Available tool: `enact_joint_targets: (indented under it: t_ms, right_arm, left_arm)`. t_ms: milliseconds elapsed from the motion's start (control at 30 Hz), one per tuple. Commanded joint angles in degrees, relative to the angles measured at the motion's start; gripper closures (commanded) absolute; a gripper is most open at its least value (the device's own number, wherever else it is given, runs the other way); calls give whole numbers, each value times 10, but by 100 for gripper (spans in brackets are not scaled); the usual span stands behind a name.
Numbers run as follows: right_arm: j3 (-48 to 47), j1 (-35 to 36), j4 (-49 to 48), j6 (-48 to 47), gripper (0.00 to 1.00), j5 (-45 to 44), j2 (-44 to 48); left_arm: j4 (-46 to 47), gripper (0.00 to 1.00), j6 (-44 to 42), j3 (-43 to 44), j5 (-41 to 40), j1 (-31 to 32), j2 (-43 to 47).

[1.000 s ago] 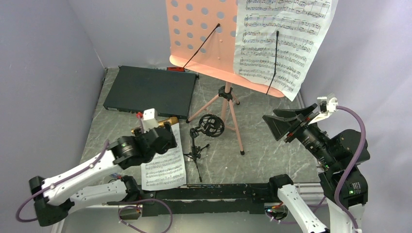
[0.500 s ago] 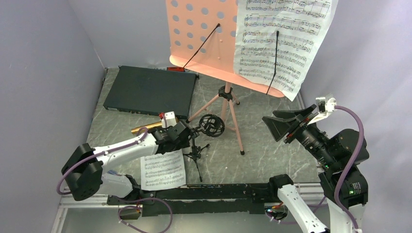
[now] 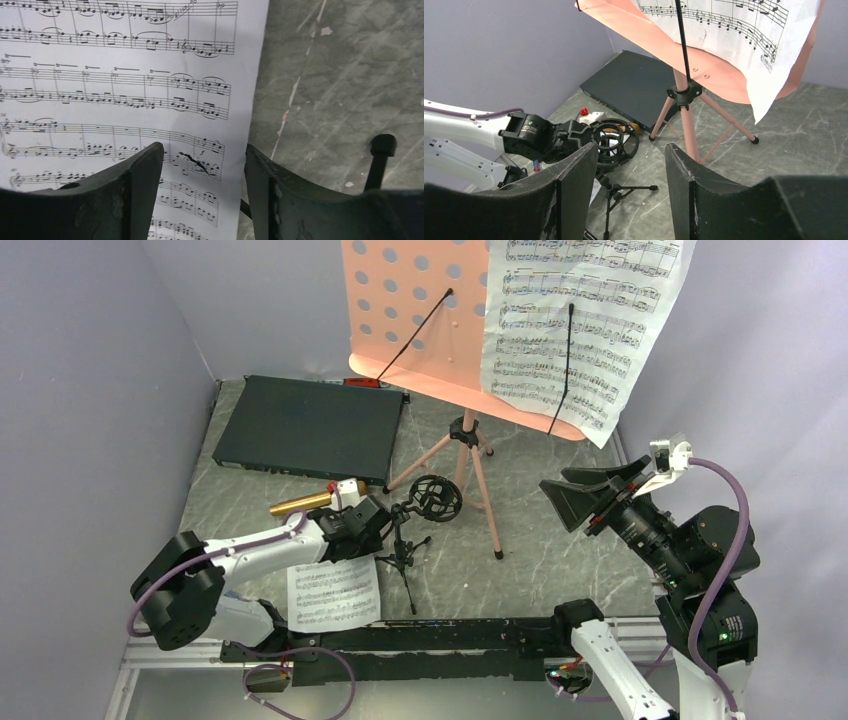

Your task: Set up the instrument practice props

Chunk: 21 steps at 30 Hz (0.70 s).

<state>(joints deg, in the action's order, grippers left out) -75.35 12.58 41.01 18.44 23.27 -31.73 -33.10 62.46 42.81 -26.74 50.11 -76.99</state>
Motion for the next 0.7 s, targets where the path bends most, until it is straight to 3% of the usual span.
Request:
enact_joint_targets:
  t_ms: [0, 67, 333, 500, 667]
  right_arm:
    - [-16, 1, -15, 4, 44, 7, 3]
    - [-16, 1, -16, 6, 44, 9, 5]
    - [-20, 1, -16, 10, 44, 11, 7]
    - [-18, 1, -23, 15, 44, 20, 7]
    - [-10, 1, -40, 26, 42, 42, 3]
  left_arm:
    - [9, 38, 14, -6, -9, -3, -8]
    - [6, 45, 17, -11, -13, -3, -5]
    - [-70, 94, 60, -17, -40, -3, 75]
    - [-155, 97, 73, 0, -55, -3, 180]
    - [-189, 97, 22, 48, -57, -2, 295]
